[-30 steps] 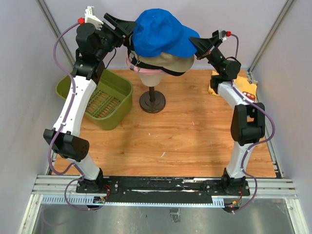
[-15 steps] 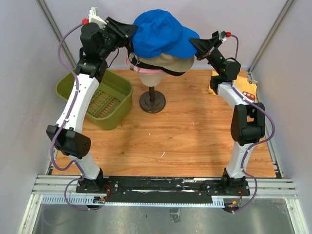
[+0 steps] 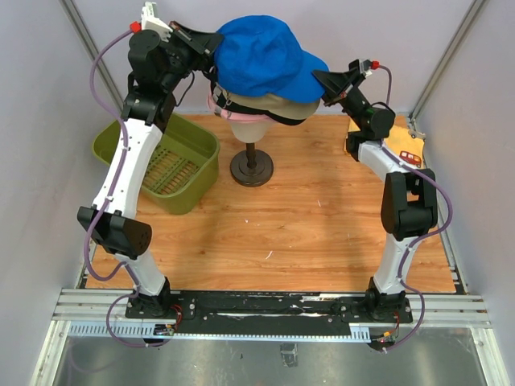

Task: Stack the hats
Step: Stack the hat on the hat.

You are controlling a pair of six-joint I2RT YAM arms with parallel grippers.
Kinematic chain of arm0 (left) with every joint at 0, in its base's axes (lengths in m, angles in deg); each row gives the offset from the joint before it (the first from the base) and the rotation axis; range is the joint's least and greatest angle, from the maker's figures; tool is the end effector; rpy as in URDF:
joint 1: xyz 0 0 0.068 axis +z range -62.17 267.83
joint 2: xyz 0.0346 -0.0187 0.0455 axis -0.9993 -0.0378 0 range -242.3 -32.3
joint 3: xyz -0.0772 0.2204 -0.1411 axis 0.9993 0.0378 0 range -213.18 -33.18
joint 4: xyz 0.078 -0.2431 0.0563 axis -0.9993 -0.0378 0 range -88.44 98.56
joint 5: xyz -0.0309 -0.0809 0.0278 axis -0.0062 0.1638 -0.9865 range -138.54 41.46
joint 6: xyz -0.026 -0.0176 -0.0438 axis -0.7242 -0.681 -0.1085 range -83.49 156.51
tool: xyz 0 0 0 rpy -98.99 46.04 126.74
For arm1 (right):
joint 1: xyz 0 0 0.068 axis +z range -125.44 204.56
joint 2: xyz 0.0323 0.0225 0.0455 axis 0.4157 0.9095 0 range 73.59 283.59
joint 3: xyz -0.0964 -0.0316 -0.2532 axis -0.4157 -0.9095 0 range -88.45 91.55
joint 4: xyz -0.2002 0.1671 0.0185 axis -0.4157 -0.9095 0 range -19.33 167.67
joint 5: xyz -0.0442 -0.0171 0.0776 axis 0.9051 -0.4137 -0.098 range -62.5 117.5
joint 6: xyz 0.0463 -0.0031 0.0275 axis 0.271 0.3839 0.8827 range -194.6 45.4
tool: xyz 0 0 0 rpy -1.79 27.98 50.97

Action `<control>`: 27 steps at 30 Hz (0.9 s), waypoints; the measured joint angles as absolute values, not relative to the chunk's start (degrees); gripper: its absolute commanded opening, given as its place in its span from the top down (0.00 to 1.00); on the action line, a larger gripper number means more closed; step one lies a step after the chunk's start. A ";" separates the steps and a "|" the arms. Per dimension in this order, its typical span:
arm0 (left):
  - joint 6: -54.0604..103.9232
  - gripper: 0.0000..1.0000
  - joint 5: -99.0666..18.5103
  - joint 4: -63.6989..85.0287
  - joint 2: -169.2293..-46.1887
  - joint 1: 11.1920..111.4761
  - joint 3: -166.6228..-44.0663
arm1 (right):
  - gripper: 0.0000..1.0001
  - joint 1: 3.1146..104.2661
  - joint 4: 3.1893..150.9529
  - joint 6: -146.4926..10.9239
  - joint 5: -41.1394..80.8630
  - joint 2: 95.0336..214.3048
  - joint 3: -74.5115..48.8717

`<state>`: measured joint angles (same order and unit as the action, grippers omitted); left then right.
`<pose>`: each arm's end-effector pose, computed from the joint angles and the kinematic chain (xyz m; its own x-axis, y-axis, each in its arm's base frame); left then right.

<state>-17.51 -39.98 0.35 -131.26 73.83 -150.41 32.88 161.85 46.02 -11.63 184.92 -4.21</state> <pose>0.3698 -0.0978 0.5272 -0.2091 -0.7726 -0.5995 0.3614 0.5086 -0.7814 0.4090 0.0824 0.3866 -0.8117 0.5559 -0.1793 -0.4850 -0.4702 0.7374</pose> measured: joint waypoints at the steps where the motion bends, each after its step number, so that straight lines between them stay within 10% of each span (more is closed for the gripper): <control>1: -17.29 0.99 -40.00 -0.26 -131.57 73.83 -151.54 | 0.97 32.84 162.11 46.06 -11.63 184.87 -4.67; 27: -13.40 0.99 -39.81 -8.10 -132.79 73.72 -153.60 | 0.97 31.83 165.39 46.78 -12.11 183.47 -13.41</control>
<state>-13.40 -39.81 -8.10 -132.79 73.72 -153.60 31.83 165.39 46.78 -12.11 183.47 -13.41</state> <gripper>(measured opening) 0.014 0.045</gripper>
